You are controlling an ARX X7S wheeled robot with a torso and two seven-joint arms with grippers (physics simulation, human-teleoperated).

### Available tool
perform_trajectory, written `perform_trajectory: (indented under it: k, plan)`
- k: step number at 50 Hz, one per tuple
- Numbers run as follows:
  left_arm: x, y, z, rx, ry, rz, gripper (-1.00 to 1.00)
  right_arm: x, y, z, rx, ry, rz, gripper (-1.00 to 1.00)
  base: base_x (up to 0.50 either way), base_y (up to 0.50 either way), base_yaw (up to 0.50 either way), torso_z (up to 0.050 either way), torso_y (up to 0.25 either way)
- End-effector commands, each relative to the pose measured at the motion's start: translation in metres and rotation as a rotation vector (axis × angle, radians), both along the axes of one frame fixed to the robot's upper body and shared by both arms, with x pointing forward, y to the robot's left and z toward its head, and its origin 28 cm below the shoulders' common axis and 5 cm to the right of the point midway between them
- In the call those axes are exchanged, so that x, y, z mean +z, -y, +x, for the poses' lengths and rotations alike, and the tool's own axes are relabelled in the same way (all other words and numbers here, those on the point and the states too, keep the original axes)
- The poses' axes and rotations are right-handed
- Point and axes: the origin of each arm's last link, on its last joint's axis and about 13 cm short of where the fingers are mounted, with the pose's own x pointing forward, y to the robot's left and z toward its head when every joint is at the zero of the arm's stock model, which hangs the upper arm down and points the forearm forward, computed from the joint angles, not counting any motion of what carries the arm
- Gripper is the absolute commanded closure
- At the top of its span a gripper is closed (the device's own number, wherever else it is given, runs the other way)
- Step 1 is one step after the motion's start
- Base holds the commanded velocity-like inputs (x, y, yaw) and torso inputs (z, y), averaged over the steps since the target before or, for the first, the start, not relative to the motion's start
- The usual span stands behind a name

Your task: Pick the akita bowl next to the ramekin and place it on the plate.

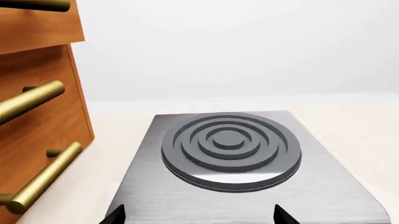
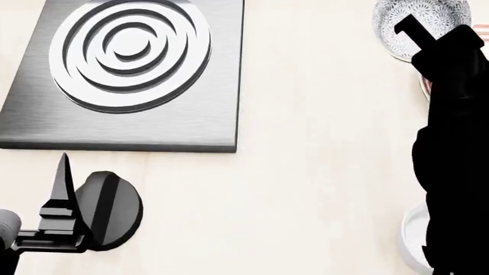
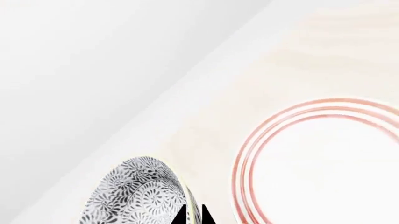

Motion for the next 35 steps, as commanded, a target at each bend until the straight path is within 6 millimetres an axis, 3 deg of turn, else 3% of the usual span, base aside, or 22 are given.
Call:
perform_trajectory:
  k: [1, 35]
  plan:
    - [0.000, -0.002, 0.002, 0.006, -0.005, -0.006, -1.00, 0.008, 0.009, 0.003, -0.031, 0.033, 0.021, 1.00, 0.00, 0.00, 0.00, 0.000, 0.000]
    - [0.001, -0.003, 0.006, 0.015, -0.004, -0.002, -1.00, 0.004, 0.040, 0.026, -0.121, -0.011, 0.094, 1.00, 0.00, 0.00, 0.00, 0.000, 0.001]
